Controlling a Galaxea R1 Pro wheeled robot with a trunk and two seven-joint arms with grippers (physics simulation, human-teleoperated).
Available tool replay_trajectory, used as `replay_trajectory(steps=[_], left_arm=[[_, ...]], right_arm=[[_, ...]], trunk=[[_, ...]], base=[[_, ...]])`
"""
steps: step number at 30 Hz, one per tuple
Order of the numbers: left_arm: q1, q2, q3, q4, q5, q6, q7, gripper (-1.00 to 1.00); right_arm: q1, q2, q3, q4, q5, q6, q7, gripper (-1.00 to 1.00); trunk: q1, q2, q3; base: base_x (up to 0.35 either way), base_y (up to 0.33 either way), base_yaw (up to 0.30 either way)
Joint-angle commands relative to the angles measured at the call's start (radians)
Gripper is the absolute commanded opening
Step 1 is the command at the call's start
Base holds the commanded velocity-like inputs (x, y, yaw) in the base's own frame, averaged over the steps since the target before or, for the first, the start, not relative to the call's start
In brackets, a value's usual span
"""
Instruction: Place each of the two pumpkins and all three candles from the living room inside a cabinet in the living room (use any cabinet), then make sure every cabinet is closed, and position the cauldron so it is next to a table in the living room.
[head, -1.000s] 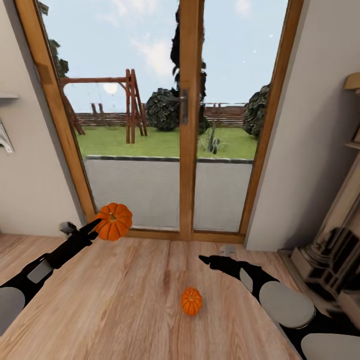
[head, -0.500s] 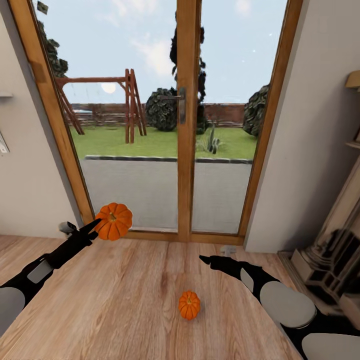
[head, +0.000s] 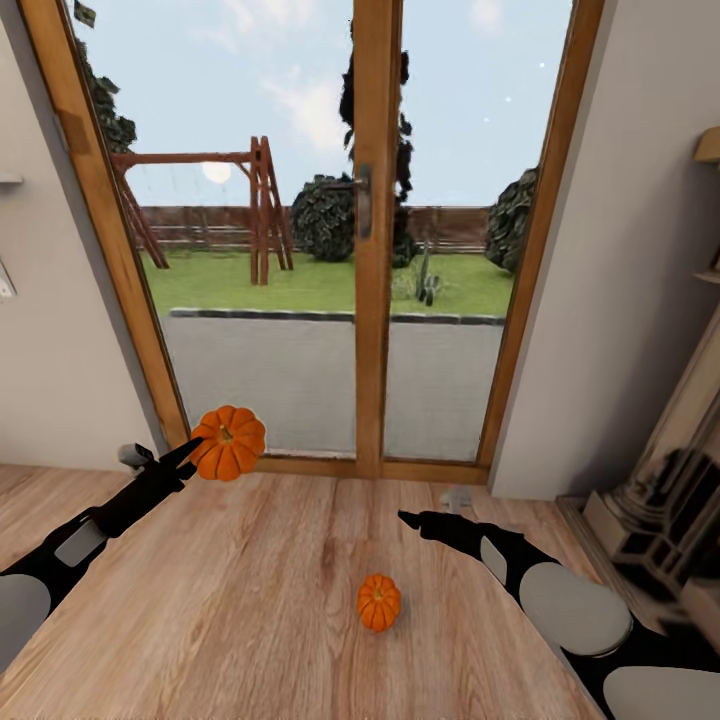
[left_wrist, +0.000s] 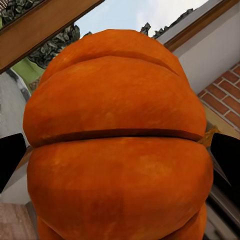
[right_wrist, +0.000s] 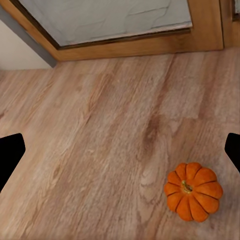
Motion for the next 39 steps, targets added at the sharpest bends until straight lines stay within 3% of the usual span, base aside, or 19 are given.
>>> replay_trajectory(steps=[1,27,39], left_arm=[[0.0,0.0,0.001,0.0,0.0,0.0,0.0,-1.0],[0.0,0.004,0.002,0.0,0.004,0.001,-0.001,-1.0],[0.0,0.001,0.001,0.0,-0.002,0.001,-0.001,-1.0]], right_arm=[[0.0,0.0,0.0,0.0,0.001,0.0,0.001,1.0],[-0.001,-0.001,-0.004,-0.007,0.001,-0.002,0.018,1.0],[-0.001,0.002,0.0,-0.006,0.001,0.009,0.074,1.0]], trunk=[[0.004,-0.007,-0.003],[0.104,-0.189,-0.085],[0.15,-0.273,-0.122]], base=[[0.0,0.0,0.0],[0.0,0.0,0.0],[0.0,0.0,0.0]])
